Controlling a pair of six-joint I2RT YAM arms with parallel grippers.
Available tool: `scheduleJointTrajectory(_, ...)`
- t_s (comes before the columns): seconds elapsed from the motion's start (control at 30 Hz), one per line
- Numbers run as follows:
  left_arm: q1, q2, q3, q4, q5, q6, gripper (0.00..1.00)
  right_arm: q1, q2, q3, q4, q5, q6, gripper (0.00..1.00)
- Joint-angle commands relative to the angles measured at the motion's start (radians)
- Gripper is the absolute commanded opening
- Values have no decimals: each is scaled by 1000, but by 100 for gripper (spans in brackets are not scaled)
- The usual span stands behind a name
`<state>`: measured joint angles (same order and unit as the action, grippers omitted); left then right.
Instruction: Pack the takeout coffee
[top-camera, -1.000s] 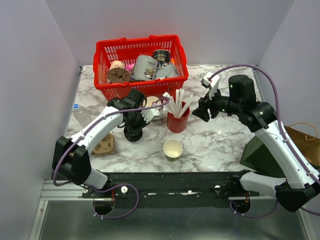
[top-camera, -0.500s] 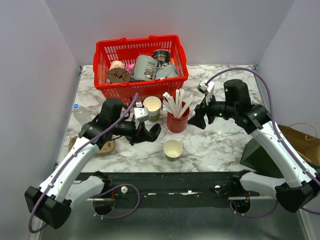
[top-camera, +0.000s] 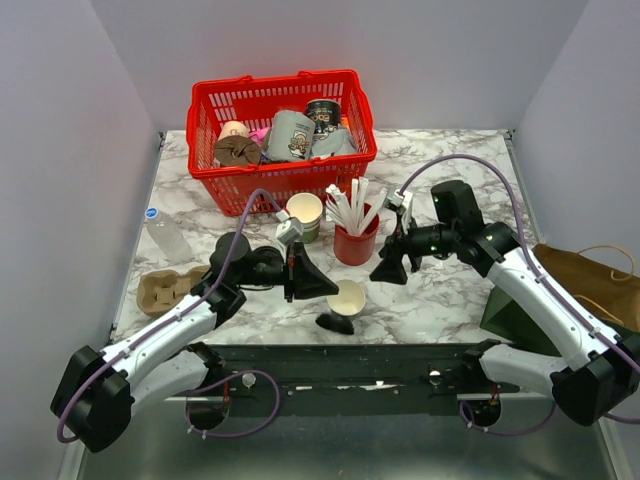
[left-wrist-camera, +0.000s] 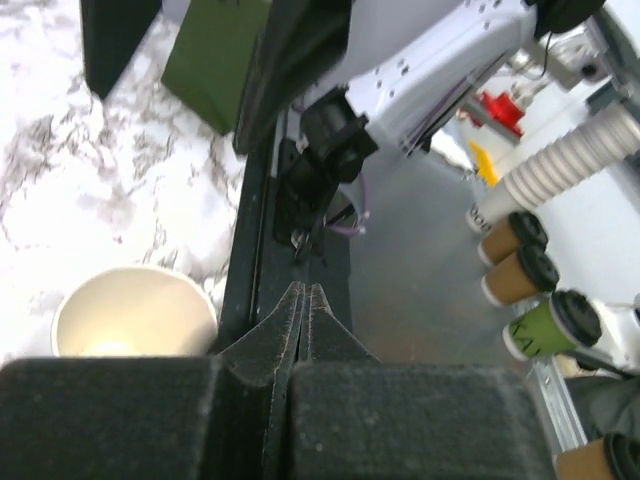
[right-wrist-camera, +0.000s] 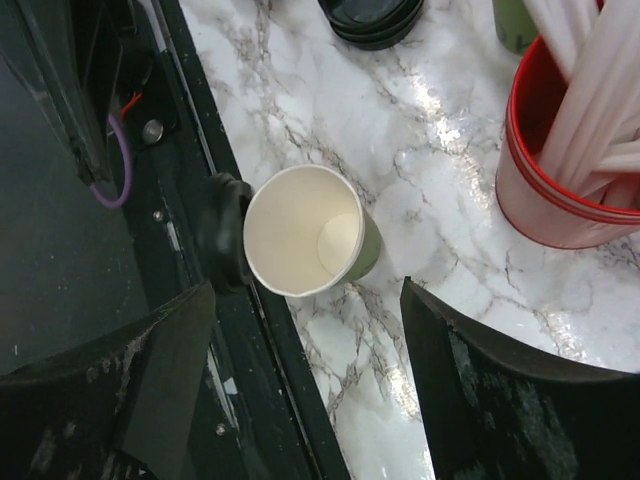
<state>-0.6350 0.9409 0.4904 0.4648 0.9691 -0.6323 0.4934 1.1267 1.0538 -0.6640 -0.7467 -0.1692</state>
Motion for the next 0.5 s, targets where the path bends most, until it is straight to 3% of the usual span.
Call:
scheduleJointTrajectory(0.0, -20, 41, 8, 218, -52, -130, 0, -4, -19, -31, 49, -65, -24, 84)
scheduleJointTrajectory(0.13, -23, 16, -4, 148, -67, -66, 0, -6, -33, -52, 49, -77, -74, 83)
scheduleJointTrajectory(0.23, -23, -48, 34, -85, -119, 100, 1, -1, -61, -69, 9, -83, -202, 83)
scheduleJointTrajectory(0.3, -20, -91, 98, -311, -171, 220, 13, 11, -51, -42, -32, -77, -340, 82)
scheduleJointTrajectory(0.33, -15, -103, 126, -395, -205, 344, 26, 33, -45, -26, -75, -74, -380, 81)
scheduleJointTrajectory(0.37, -9, -116, 172, -534, -280, 399, 31, 52, -36, -8, -98, -69, -456, 80)
scheduleJointTrajectory(0.47, 75, -128, 238, -697, -287, 511, 46, 167, -8, 40, -187, -30, -602, 75)
